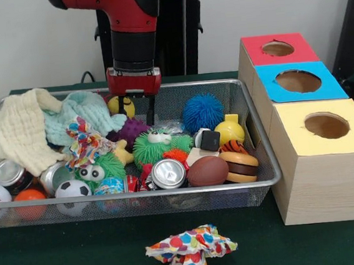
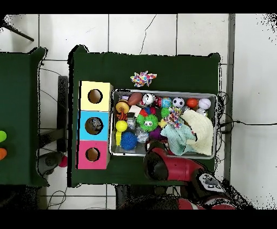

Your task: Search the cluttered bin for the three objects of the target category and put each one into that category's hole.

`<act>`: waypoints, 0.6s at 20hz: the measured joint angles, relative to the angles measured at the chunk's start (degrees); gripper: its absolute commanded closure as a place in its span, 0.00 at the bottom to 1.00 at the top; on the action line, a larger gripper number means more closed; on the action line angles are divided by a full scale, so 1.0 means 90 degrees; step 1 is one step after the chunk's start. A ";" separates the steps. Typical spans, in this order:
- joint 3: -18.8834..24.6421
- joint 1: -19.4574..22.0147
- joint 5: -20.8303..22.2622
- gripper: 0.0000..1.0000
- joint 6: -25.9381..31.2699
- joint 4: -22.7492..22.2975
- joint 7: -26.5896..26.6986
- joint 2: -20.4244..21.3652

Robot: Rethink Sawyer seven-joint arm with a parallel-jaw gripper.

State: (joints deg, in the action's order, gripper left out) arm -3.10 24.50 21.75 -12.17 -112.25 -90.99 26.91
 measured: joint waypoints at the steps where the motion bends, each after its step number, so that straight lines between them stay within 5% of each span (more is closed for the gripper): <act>1: 0.0051 0.0044 0.0000 0.00 0.0000 -0.0013 0.0000 0.0001; 12: 0.0179 -0.0082 -0.0025 0.00 -0.0001 -0.0053 0.0000 -0.0067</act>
State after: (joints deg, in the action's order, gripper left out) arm -1.49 23.77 21.53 -12.18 -112.72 -90.99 26.31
